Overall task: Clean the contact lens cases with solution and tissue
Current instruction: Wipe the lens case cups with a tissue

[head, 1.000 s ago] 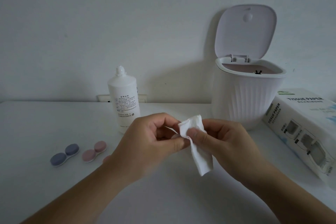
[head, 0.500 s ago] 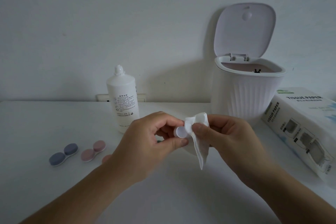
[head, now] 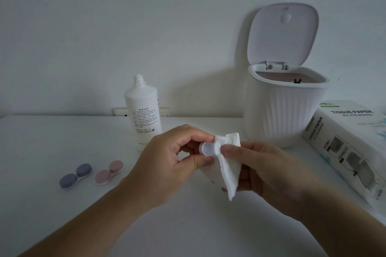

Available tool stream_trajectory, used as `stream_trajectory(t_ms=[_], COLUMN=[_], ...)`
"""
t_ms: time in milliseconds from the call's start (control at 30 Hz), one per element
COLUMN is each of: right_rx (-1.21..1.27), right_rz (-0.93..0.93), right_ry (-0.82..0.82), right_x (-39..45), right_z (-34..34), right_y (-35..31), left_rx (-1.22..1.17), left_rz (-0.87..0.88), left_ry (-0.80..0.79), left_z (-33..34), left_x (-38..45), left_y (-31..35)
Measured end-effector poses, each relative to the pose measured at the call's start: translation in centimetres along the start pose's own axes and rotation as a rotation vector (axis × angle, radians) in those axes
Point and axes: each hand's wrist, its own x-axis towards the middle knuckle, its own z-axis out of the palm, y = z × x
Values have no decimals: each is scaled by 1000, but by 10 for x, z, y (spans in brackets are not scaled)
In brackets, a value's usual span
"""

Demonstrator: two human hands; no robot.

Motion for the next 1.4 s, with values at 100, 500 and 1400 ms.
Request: stream_trajectory(t_ms=[100, 500, 1400], right_rx=[-67, -221, -192], right_rz=[-68, -165, -271], right_ry=[-25, 99, 203], right_x=[-1, -1, 2], right_z=[2, 3, 6], right_y=[0, 1, 7], left_rx=[15, 122, 126], left_rz=[-11, 44, 98], left_ry=[-6, -111, 115], left_z=[0, -7, 15], left_x=[0, 4, -5], left_y=[0, -5, 0])
